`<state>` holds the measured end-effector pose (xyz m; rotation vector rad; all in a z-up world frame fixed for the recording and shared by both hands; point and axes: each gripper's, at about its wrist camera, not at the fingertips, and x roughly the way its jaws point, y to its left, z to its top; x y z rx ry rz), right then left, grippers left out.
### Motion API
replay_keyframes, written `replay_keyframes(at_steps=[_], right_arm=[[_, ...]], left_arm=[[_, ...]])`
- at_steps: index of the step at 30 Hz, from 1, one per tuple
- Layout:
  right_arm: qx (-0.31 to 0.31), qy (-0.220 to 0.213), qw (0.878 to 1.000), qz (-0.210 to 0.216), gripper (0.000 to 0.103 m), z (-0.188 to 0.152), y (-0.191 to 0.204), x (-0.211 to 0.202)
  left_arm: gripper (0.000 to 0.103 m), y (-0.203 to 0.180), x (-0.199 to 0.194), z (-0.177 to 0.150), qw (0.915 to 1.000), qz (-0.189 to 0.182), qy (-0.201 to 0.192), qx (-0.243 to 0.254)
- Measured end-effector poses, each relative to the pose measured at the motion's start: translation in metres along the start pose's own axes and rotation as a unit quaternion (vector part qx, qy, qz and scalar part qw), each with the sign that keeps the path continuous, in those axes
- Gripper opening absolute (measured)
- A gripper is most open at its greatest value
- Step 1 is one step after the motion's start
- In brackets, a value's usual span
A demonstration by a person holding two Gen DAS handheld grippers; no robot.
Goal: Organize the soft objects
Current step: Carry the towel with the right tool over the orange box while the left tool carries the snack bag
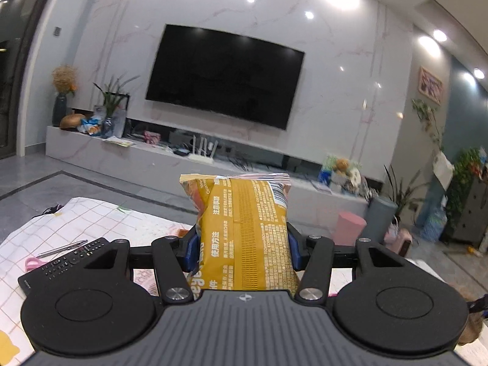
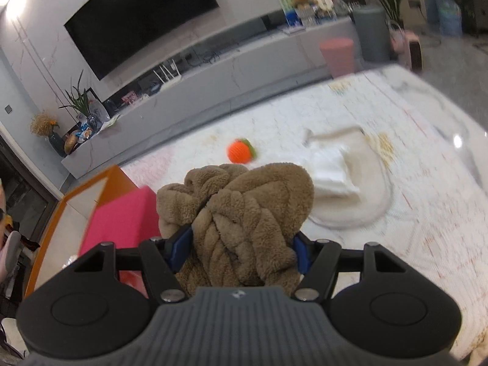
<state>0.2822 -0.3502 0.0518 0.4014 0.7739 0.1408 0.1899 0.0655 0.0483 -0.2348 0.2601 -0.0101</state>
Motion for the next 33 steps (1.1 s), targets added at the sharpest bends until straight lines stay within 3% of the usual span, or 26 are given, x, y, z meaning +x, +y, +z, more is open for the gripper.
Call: replay_keyframes(at_steps=[3,9,17,24,33], right_arm=[[-0.036,-0.021,0.999,0.005,0.065,0.009,0.038,-0.005],[-0.088,-0.046,0.994,0.056,0.065,0.016,0.114,-0.008],[-0.154,-0.024,0.982,0.108,0.065,0.022,0.218,0.043],[-0.247,0.037,0.965,0.077,0.065,0.014,0.277,0.120],[-0.356,0.107,0.928,0.028,0.065,-0.001,0.305,0.204]], left_arm=[[0.061,0.011,0.009,-0.006,0.9996,0.012,0.024,-0.009],[0.061,0.027,0.016,-0.005,0.9984,0.018,0.042,-0.034],[0.061,0.040,0.011,-0.008,0.9988,0.017,0.044,-0.009],[0.061,0.048,0.018,-0.008,0.9984,0.014,0.047,-0.026],[0.061,0.050,0.021,-0.009,0.9982,0.010,0.054,-0.023]])
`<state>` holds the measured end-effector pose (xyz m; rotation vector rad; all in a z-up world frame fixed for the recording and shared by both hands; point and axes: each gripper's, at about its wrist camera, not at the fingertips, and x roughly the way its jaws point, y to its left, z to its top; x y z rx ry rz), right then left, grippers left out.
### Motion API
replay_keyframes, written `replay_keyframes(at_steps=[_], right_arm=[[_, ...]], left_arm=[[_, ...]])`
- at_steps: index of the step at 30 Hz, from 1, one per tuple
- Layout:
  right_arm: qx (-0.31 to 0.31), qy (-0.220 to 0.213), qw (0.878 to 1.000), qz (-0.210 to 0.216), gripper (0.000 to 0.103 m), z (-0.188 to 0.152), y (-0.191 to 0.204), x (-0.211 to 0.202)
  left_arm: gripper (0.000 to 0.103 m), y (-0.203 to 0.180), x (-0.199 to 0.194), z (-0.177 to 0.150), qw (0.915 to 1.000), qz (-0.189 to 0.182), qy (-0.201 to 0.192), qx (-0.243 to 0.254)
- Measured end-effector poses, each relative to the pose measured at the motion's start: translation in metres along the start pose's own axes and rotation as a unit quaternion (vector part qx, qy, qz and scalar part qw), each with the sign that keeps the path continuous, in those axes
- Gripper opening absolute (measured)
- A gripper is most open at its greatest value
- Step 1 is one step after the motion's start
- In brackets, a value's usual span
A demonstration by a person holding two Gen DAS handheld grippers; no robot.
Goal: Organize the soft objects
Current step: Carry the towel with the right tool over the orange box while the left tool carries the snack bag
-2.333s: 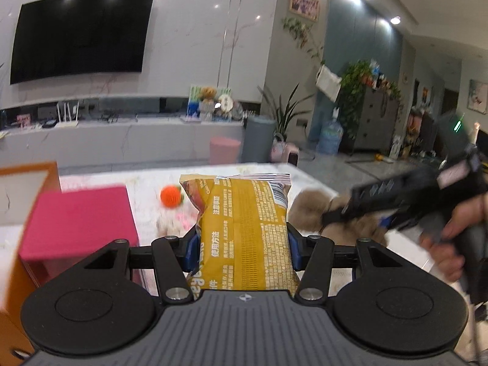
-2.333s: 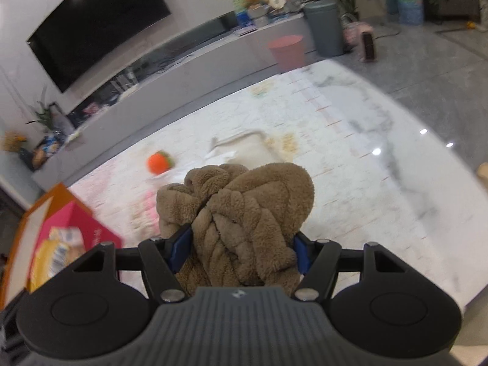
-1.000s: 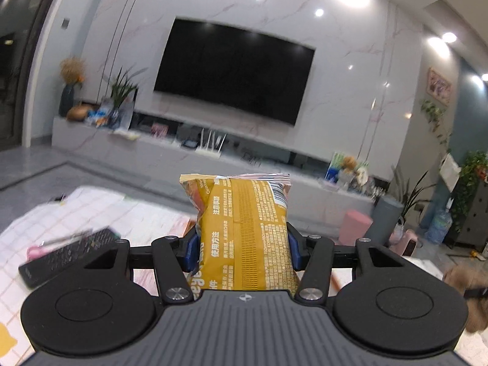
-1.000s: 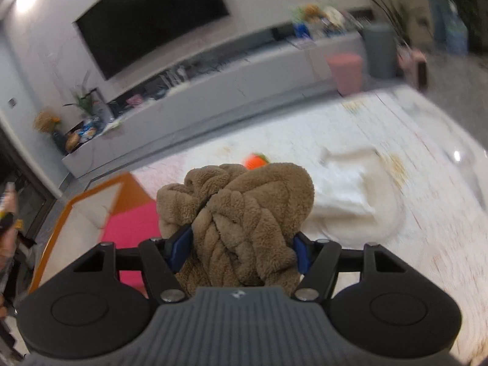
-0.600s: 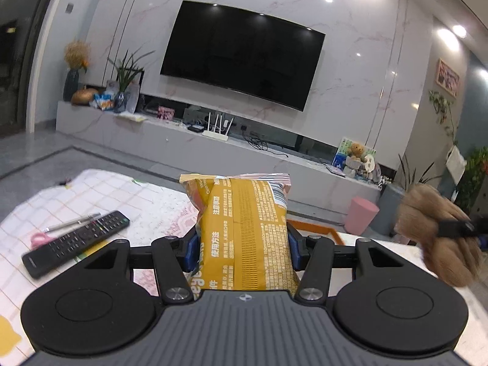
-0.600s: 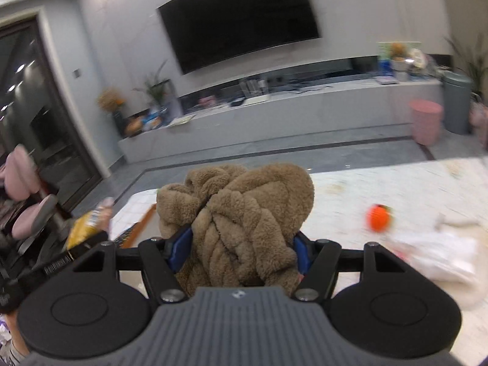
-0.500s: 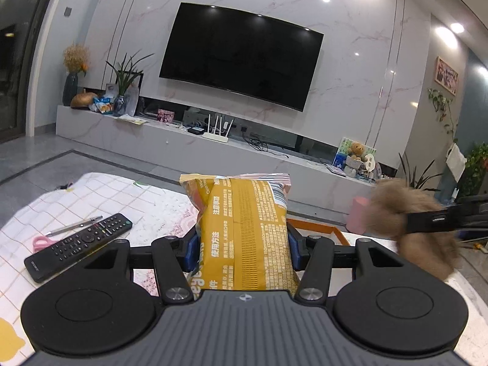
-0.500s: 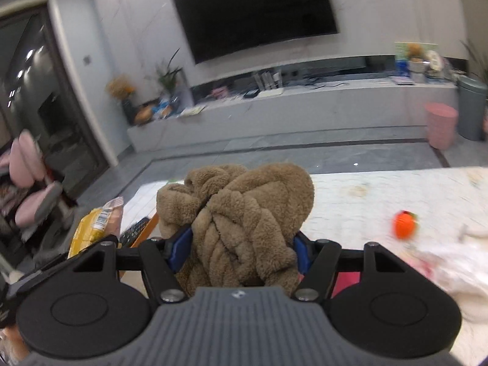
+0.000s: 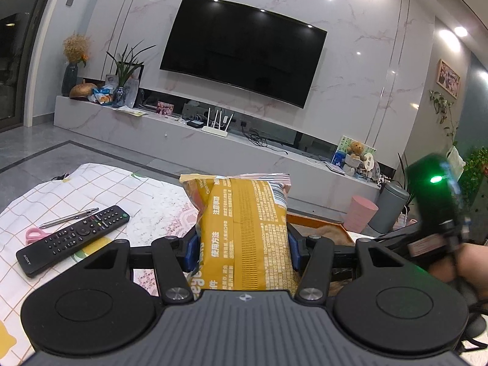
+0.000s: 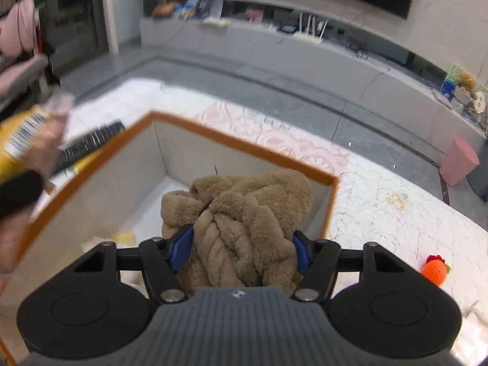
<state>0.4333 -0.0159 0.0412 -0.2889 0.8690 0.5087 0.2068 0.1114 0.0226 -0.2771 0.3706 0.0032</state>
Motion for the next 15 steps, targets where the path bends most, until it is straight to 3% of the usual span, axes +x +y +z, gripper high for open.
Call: replay_keyframes(at_steps=[4,15], right_arm=[[-0.040,0.037,0.999,0.002,0.064,0.004,0.005,0.029],[-0.124,0.069,0.988,-0.057,0.069,0.010,0.022,0.058]], left_arm=[[0.061,0.003,0.000,0.000,1.0000,0.001,-0.001,0.000],[0.061,0.007,-0.001,0.003,1.0000,0.002,0.000,-0.009]])
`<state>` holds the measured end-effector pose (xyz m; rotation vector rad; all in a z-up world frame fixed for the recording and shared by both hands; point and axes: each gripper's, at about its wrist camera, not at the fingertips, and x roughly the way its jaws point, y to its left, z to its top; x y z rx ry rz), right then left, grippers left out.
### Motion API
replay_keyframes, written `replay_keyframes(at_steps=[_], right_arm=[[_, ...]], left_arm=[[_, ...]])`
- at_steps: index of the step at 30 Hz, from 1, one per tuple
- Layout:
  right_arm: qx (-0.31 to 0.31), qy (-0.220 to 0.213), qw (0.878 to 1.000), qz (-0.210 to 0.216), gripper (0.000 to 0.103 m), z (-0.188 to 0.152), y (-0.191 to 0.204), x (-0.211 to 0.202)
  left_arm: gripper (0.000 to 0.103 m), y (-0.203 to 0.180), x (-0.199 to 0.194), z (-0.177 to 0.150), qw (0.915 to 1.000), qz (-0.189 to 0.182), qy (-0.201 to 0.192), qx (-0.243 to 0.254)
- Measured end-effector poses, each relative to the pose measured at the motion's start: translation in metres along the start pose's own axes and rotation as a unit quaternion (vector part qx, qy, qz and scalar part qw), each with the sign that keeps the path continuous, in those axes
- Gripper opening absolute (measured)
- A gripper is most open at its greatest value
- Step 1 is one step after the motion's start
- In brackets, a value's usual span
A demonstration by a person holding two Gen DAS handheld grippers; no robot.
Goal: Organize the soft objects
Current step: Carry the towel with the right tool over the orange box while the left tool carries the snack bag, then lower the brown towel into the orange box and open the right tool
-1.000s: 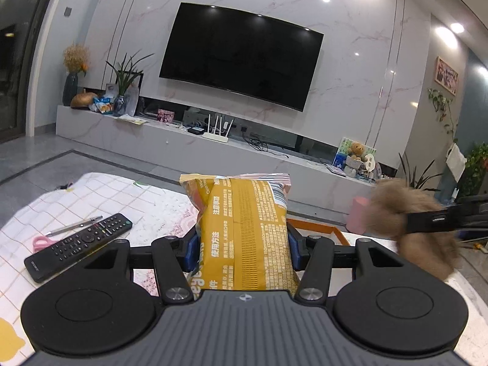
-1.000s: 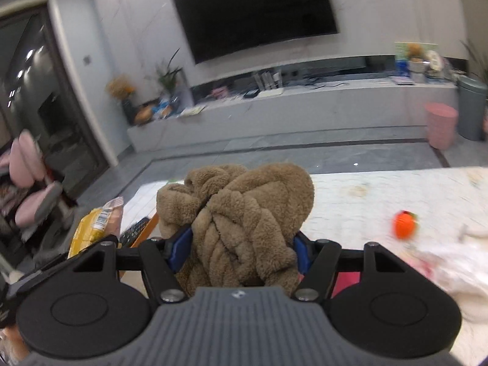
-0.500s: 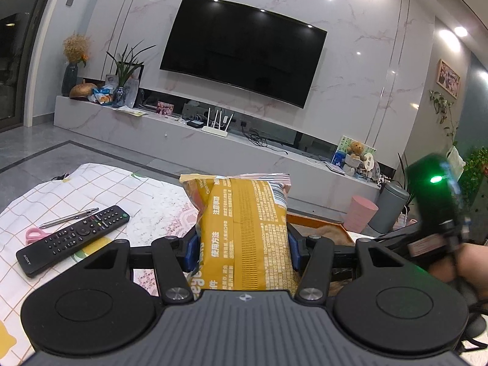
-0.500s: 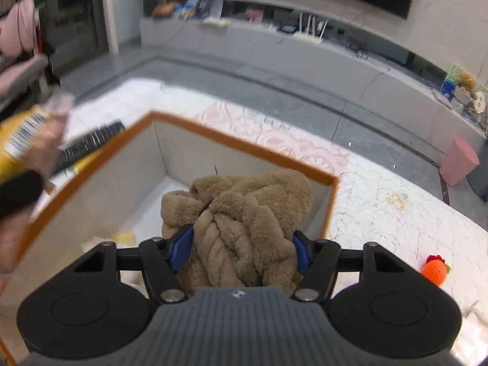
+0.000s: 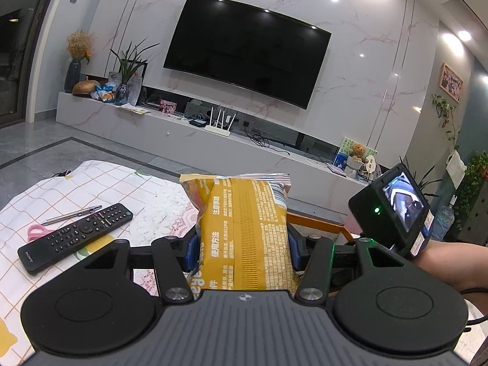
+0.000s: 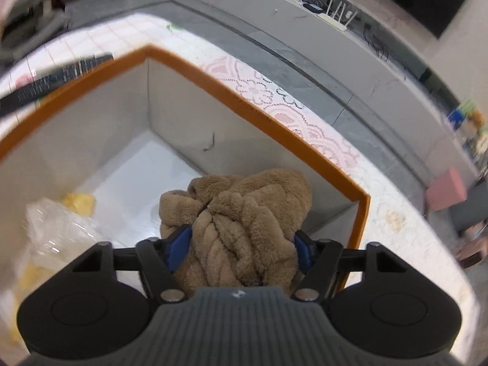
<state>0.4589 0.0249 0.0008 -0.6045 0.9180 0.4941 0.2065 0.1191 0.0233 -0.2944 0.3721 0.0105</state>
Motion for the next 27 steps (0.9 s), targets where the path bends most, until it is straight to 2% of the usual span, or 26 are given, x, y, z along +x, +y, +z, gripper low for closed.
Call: replay_keyframes(at_steps=[6,9,12,15,19,23,27], right_arm=[[0.022,-0.008,1.000,-0.006,0.075,0.000,-0.004,-0.005],[0.023,-0.022,0.999,-0.010,0.089,0.000,-0.002,-0.013],[0.011,-0.048,0.999,-0.021,0.090,-0.004,0.003,-0.026],[0.028,-0.068,0.997,-0.022,0.098,-0.011,0.003,-0.041],[0.060,-0.092,0.993,-0.052,0.098,-0.031,0.007,-0.063],[0.066,-0.111,0.985,-0.111,0.098,-0.057,0.025,-0.085],[0.104,-0.132,0.980,-0.103,0.098,-0.080,0.033,-0.100]], left_arm=[[0.061,0.003,0.000,0.001,1.0000,0.000,-0.004,-0.007],[0.061,0.004,0.001,0.001,1.0000,0.001,-0.003,-0.009],[0.061,0.004,0.001,0.002,0.9999,0.000,-0.004,-0.011],[0.061,0.002,0.004,0.003,0.9999,-0.003,-0.004,-0.013],[0.061,0.002,0.014,0.006,0.9991,-0.013,0.001,-0.039],[0.061,0.006,0.023,0.007,0.9966,-0.030,0.013,-0.075],[0.061,0.002,0.029,0.008,0.9977,-0.034,0.015,-0.057]])
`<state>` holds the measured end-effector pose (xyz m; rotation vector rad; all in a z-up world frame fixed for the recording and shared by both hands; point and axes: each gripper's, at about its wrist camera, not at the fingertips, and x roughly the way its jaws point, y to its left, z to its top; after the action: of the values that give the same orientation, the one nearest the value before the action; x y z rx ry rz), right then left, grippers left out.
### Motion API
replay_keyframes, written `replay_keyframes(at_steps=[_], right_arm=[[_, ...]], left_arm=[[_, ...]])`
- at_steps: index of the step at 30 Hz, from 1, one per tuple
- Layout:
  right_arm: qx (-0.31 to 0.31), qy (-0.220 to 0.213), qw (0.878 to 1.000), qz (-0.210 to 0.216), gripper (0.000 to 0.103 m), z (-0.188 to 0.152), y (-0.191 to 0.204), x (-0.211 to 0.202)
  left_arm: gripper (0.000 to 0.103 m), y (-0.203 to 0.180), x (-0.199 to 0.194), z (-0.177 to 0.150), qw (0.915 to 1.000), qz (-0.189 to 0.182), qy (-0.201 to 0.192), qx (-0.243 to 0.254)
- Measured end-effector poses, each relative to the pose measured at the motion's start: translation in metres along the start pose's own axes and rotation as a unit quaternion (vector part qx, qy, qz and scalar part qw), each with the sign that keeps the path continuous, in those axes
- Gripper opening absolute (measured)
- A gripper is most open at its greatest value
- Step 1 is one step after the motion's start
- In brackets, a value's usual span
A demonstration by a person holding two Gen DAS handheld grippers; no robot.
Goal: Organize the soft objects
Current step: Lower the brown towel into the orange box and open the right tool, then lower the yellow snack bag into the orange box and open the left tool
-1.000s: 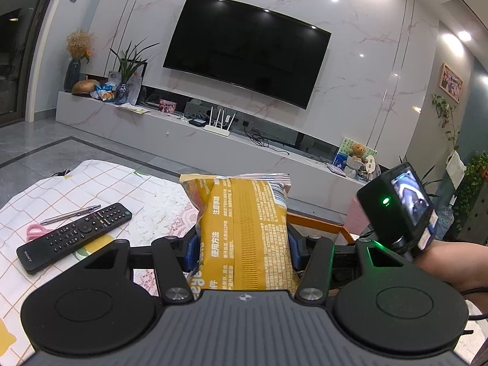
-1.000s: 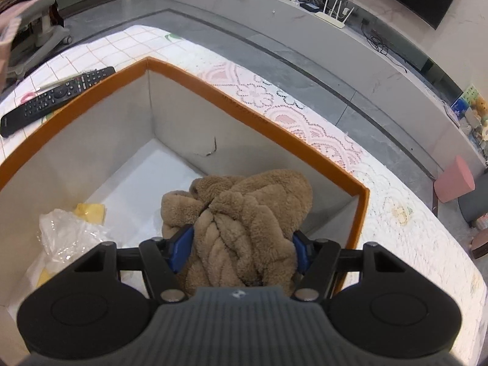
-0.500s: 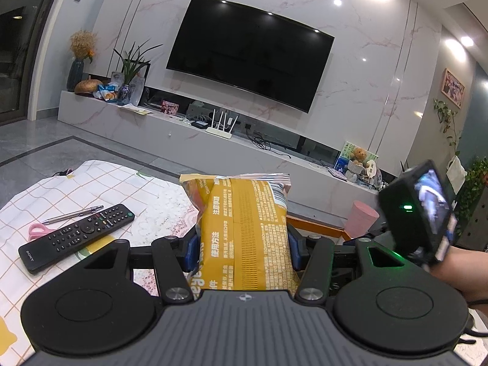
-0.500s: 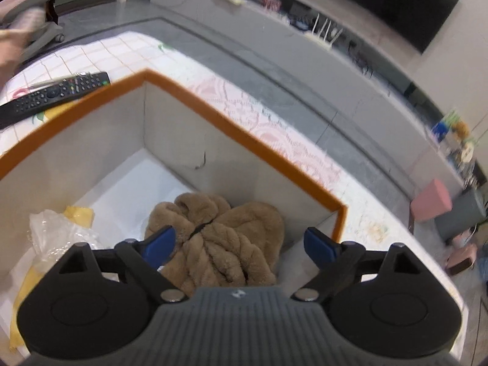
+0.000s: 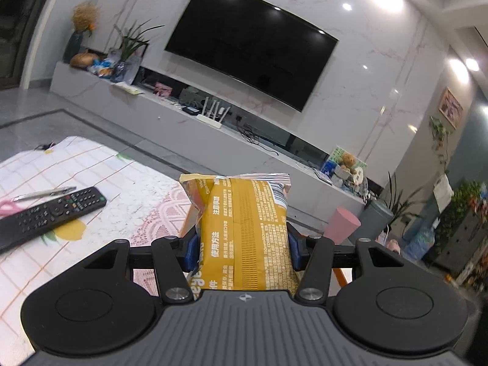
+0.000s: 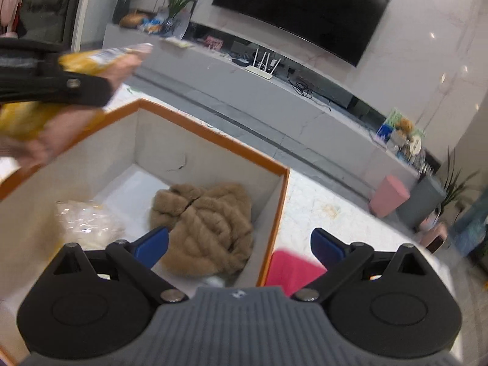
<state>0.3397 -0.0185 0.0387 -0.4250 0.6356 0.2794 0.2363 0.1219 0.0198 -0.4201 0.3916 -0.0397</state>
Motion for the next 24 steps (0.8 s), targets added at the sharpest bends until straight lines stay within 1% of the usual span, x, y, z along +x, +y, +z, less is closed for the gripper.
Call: replay_keyframes(at_steps=[3,5,10,13,17,18,20,21,22,24], right_arm=[[0.028,-0.013,1.000,0.002,0.098,-0.016,-0.001,-0.006],[0.038,-0.013,0.999,0.001,0.098,-0.023,-0.004,-0.005],[0.074,-0.026,0.997,0.024,0.098,-0.028,-0.016,-0.014],[0.090,-0.029,0.995,0.034,0.098,-0.031,-0.018,-0.016],[0.105,-0.029,0.993,0.048,0.098,-0.037,-0.021,-0.017],[0.109,-0.029,0.992,0.050,0.098,-0.037,-0.021,-0.018],[0.113,-0.031,0.992,0.050,0.098,-0.037,-0.022,-0.020],[0.114,-0.032,0.992,0.050,0.098,-0.036,-0.022,-0.021],[0.115,-0.033,0.991,0.051,0.098,-0.036,-0.021,-0.022],[0.116,-0.034,0.991,0.052,0.098,-0.036,-0.021,-0.024]], left_arm=[[0.061,-0.006,0.009,-0.003,0.9997,0.001,0.012,0.022],[0.061,-0.010,0.014,-0.004,0.9992,0.001,0.025,0.031],[0.061,-0.024,0.030,-0.010,0.9954,0.017,0.052,0.079],[0.061,-0.022,0.039,-0.010,0.9945,0.004,0.079,0.070],[0.062,-0.022,0.046,-0.012,0.9918,0.024,0.104,0.071],[0.063,-0.020,0.047,-0.012,0.9919,0.026,0.106,0.065],[0.073,-0.017,0.045,-0.013,0.9929,0.027,0.105,0.048],[0.084,-0.015,0.044,-0.012,0.9937,0.024,0.101,0.041],[0.091,-0.014,0.041,-0.012,0.9947,0.016,0.095,0.036],[0.092,-0.013,0.034,-0.012,0.9969,0.010,0.074,0.024]])
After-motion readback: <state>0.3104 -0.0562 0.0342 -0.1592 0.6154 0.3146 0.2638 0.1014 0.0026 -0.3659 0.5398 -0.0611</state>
